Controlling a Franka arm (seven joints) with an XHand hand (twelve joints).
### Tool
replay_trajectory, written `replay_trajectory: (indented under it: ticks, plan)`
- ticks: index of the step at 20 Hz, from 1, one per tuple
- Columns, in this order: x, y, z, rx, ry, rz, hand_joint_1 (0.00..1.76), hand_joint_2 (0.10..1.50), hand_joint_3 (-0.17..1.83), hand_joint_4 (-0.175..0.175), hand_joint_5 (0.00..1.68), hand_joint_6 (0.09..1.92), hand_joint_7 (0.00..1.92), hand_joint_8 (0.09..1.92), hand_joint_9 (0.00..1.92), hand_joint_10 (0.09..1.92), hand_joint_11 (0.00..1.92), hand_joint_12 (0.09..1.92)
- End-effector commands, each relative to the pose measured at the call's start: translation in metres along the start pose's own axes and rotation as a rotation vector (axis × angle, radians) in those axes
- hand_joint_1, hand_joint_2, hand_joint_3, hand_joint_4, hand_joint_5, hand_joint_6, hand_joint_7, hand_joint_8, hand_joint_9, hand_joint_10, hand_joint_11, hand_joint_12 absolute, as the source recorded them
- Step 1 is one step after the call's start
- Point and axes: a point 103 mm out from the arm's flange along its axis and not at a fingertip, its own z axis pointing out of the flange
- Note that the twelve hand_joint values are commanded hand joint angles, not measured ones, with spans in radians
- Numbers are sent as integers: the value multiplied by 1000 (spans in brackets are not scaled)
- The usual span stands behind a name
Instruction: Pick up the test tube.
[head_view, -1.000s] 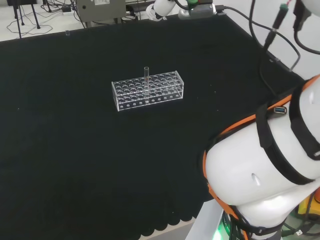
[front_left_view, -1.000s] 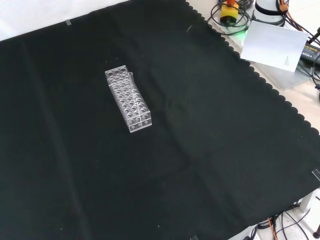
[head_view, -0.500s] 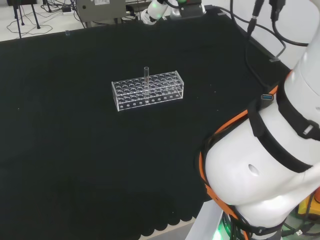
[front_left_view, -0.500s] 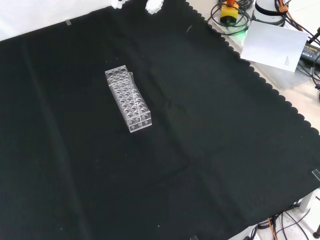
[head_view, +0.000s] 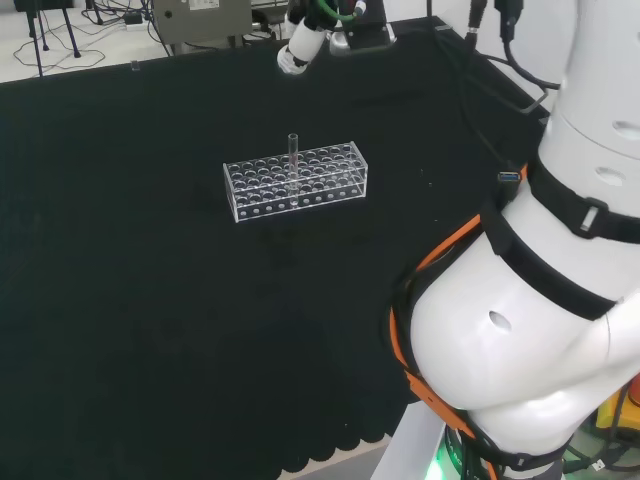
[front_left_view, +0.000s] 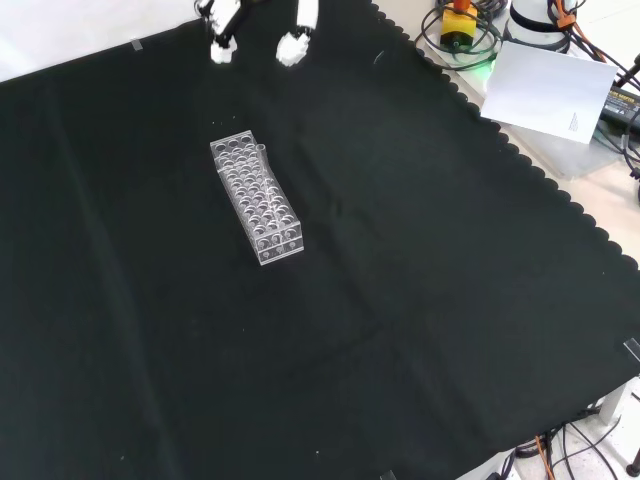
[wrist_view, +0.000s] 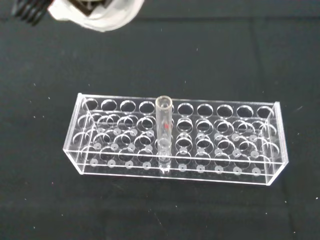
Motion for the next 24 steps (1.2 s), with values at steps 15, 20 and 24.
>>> replay_trajectory:
  ticks: [15, 20, 24]
  plan:
    - [-5, 72, 60, 199, -53, -25, 857, 672, 657, -155, 382, 568, 619, 886, 554, 877, 255, 1438]
    - [-7, 80, 76, 238, -58, -19, 862, 671, 659, -162, 395, 622, 663, 874, 577, 867, 266, 1433]
    - [-8, 82, 85, 255, -48, -19, 869, 670, 658, -163, 402, 656, 673, 872, 583, 861, 270, 1430]
